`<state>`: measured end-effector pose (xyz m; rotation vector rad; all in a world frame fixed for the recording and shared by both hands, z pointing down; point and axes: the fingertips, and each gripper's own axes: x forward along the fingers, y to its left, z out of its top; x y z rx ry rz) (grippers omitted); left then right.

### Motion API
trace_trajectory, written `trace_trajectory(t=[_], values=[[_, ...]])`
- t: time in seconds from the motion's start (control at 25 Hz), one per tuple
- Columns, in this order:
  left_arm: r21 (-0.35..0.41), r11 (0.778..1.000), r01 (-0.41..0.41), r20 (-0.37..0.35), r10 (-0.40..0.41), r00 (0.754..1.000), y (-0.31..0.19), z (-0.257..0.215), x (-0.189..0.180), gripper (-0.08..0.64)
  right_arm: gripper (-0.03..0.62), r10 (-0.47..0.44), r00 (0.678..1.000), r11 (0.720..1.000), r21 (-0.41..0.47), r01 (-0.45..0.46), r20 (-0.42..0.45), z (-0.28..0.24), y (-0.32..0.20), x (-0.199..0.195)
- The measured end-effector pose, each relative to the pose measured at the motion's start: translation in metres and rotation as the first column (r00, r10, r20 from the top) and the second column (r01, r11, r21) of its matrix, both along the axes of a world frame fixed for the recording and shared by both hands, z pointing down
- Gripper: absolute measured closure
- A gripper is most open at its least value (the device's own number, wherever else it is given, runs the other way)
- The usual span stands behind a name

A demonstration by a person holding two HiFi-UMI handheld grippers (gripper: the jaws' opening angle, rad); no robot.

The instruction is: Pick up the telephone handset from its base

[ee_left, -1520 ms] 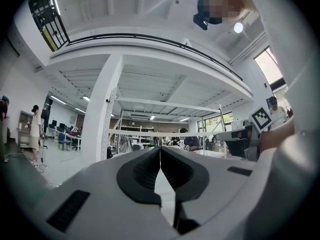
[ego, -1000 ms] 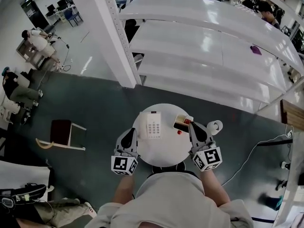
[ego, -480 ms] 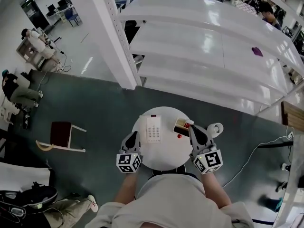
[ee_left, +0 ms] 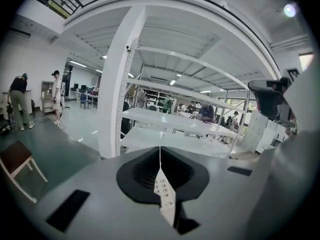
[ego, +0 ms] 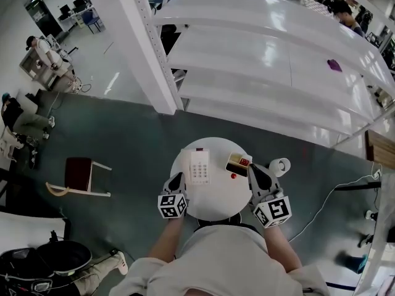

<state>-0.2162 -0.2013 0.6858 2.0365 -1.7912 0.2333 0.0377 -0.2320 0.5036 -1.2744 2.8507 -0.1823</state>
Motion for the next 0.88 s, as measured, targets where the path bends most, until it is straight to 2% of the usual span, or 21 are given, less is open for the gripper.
trace_trajectory(t=[0.12, 0.44, 0.68, 0.88], values=[[-0.029, 1.000, -0.011, 0.016, 0.012, 1.000, -0.002, 0.014, 0.001, 0.538, 0.583, 0.010, 1.000, 1.000, -0.004, -0.010, 0.003, 0.001, 0.001, 0.002], [-0.105, 0.994, -0.014, 0.003, 0.014, 1.000, -0.006, 0.049, -0.001, 0.538, 0.583, 0.016, 1.000, 1.000, -0.013, -0.016, -0.007, 0.005, 0.003, 0.002], [-0.178, 0.984, -0.007, 0.052, 0.016, 0.999, -0.012, 0.080, -0.005, 0.538, 0.583, 0.046, 0.999, 0.999, -0.013, -0.046, 0.000, 0.002, 0.002, 0.007], [-0.164, 0.987, -0.003, 0.086, 0.017, 0.996, -0.022, 0.090, -0.006, 0.529, 0.583, 0.066, 0.998, 0.998, -0.015, -0.066, -0.008, 0.004, 0.001, 0.013]])
